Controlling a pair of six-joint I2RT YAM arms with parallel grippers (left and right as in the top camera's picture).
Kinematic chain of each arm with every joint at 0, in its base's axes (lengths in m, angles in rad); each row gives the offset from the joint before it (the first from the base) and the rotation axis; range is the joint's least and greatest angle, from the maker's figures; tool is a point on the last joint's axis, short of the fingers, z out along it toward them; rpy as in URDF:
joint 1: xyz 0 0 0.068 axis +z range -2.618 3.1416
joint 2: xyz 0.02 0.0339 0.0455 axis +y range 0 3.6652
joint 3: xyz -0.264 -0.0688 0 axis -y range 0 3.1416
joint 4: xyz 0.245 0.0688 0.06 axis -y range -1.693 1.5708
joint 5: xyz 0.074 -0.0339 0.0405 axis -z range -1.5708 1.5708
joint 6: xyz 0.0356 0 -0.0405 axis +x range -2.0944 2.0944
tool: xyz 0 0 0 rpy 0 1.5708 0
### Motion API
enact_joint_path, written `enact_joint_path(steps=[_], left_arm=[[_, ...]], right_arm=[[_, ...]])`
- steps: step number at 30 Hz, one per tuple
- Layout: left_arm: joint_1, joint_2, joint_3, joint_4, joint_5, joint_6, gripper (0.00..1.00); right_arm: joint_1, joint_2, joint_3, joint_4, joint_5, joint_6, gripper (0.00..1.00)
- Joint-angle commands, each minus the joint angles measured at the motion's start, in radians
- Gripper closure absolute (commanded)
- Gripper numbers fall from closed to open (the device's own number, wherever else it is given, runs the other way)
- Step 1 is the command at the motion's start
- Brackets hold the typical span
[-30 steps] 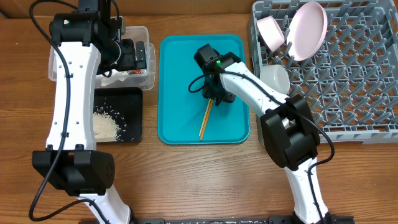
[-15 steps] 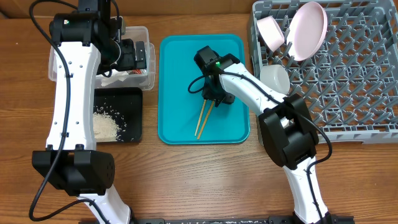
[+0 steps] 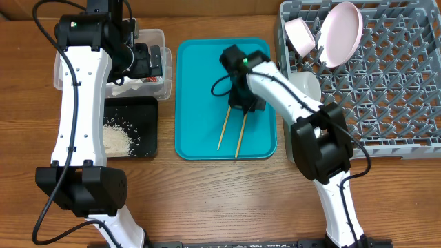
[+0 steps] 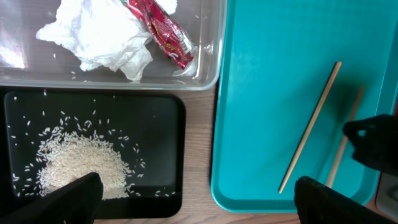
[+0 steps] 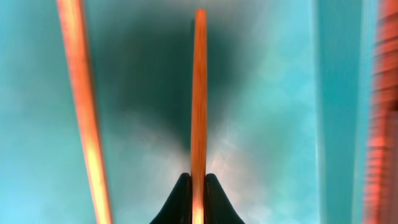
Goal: Sort waste into correct bins and load items into the dishwasher
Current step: 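Carry the held chopstick right and drop it into the dish rack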
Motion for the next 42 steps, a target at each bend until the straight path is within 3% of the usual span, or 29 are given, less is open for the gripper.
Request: enact_joint_path(steps=[1,7,11,14,23,31,34,35,42], left_arm=[[-0.001,-0.006,0.009,0.003,-0.007,0.019,0.00],[-0.001,-0.006,0.009,0.003,-0.007,0.019,0.00],[-0.001,-0.006,0.009,0.003,-0.007,0.019,0.00],[-0.001,-0.006,0.009,0.003,-0.007,0.019,0.00],[-0.001,-0.006,0.009,0.003,-0.007,0.019,0.00],[-0.001,-0.006,0.009,0.003,-0.007,0.019,0.00],[-0.001,-0.006,0.009,0.003,-0.007,0.019,0.00],[-0.001,-0.006,0.009,0.003,-0.007,0.019,0.00],[-0.002,-0.006,0.009,0.003,-0.007,0.019,0.00]], right_arm=[[-0.018,-0.040,0.208,-0.071,-0.007,-0.177,0.96],[-0.067,-0.134,0.531,-0.257,0.076,-0.477,0.96],[-0.139,-0.187,0.600,-0.341,0.169,-0.756,0.96],[-0.219,-0.200,0.599,-0.420,0.193,-0.784,0.96],[-0.458,-0.191,0.358,-0.375,0.120,-0.783,0.96],[-0.511,-0.191,0.127,-0.231,0.086,-0.998,0.95],[-0.510,-0.191,0.098,-0.210,0.082,-0.997,0.79],[-0.510,-0.191,0.097,-0.210,0.080,-0.986,0.01],[-0.510,-0.192,0.107,-0.211,0.012,-0.926,0.00]])
